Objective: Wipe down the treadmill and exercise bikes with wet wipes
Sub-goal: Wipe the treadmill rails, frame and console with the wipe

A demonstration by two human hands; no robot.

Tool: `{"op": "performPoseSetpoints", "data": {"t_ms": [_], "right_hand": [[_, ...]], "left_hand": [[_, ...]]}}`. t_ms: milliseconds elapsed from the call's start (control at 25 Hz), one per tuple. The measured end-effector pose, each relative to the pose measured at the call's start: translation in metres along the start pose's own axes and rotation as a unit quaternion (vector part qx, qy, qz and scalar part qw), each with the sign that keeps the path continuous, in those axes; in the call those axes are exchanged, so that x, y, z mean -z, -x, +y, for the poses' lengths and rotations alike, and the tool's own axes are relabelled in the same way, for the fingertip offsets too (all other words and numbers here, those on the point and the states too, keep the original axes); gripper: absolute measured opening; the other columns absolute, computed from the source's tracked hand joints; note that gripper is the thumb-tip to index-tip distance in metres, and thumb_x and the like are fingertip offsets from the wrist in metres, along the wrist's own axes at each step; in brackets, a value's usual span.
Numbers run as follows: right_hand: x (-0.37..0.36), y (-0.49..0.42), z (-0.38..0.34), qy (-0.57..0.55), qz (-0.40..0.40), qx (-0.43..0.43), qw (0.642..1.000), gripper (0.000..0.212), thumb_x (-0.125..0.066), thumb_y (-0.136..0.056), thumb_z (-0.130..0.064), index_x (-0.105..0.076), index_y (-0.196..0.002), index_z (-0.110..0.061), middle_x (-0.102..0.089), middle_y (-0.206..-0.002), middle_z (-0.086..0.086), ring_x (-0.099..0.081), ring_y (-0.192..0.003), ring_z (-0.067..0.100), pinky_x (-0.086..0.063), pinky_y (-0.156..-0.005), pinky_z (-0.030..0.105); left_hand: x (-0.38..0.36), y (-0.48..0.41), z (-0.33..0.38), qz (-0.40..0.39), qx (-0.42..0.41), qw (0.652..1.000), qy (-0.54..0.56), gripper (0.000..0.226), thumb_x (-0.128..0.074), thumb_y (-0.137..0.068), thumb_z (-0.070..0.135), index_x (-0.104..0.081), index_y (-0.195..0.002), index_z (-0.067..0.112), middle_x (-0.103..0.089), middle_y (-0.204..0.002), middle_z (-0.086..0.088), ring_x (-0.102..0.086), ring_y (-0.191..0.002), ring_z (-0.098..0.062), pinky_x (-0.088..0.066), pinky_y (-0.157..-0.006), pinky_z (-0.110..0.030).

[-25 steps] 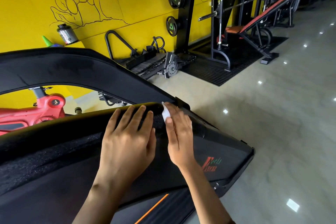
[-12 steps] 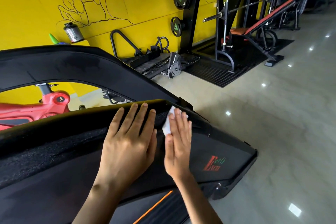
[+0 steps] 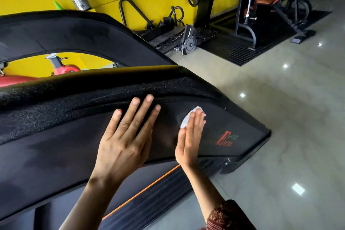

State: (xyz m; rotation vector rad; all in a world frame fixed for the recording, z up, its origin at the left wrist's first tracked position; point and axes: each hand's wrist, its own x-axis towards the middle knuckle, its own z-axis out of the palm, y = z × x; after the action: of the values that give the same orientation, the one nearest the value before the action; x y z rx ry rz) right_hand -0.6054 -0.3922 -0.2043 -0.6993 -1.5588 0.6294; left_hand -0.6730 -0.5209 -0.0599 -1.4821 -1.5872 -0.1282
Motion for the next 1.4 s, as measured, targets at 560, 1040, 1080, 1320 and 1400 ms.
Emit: {"op": "performPoseSetpoints", "data": {"t_ms": [560, 1040, 1080, 1320, 1400], "right_hand": [[0.008, -0.012, 0.024, -0.089, 0.089, -0.216, 0.968, 0.048, -0.020, -0.103, -0.024, -0.010, -0.149, -0.013, -0.005, -0.159, -0.002, -0.005, -0.148, 0.013, -0.008, -0.119, 0.052], [0.009, 0.006, 0.015, -0.046, -0.033, -0.084, 0.995, 0.051, -0.013, -0.104, -0.036, 0.003, -0.152, -0.024, 0.008, -0.159, -0.012, 0.005, -0.148, 0.016, 0.001, -0.120, 0.036], [0.006, 0.027, 0.015, -0.030, -0.082, -0.035, 0.996, 0.051, -0.011, -0.104, -0.036, 0.005, -0.152, -0.025, 0.011, -0.159, -0.012, 0.007, -0.148, 0.017, 0.001, -0.119, 0.035], [0.006, 0.064, 0.036, -0.058, -0.056, -0.241, 0.967, 0.052, -0.011, -0.101, -0.051, 0.006, -0.148, -0.036, 0.015, -0.155, -0.023, 0.006, -0.147, 0.009, -0.006, -0.118, 0.050], [0.001, 0.051, 0.019, -0.057, -0.064, -0.180, 0.980, 0.053, -0.011, -0.103, -0.044, 0.008, -0.150, -0.031, 0.015, -0.157, -0.017, 0.008, -0.147, 0.014, 0.001, -0.120, 0.040]], "left_hand": [[-0.021, 0.004, 0.023, 0.015, 0.019, 1.000, 0.018, 0.054, -0.058, -0.086, 0.017, -0.050, -0.139, 0.016, -0.023, -0.156, -0.005, -0.012, -0.147, -0.015, -0.008, -0.117, -0.038], [-0.027, 0.010, 0.029, 0.011, 0.021, 0.999, 0.025, 0.053, -0.056, -0.087, 0.016, -0.049, -0.140, 0.016, -0.023, -0.157, -0.006, -0.011, -0.148, -0.015, -0.007, -0.117, -0.036], [-0.027, 0.012, 0.028, 0.008, 0.020, 0.999, 0.026, 0.054, -0.057, -0.087, 0.016, -0.048, -0.140, 0.016, -0.018, -0.159, -0.004, -0.011, -0.148, -0.015, -0.007, -0.118, -0.035], [-0.026, 0.037, 0.028, -0.007, 0.031, 0.999, 0.039, 0.055, -0.055, -0.087, 0.014, -0.046, -0.141, 0.017, -0.013, -0.160, -0.002, -0.012, -0.148, -0.016, -0.008, -0.117, -0.036], [-0.027, 0.049, 0.028, -0.009, 0.035, 0.999, 0.040, 0.055, -0.056, -0.087, 0.014, -0.045, -0.142, 0.017, -0.013, -0.160, -0.002, -0.013, -0.148, -0.017, -0.009, -0.117, -0.036]]}}
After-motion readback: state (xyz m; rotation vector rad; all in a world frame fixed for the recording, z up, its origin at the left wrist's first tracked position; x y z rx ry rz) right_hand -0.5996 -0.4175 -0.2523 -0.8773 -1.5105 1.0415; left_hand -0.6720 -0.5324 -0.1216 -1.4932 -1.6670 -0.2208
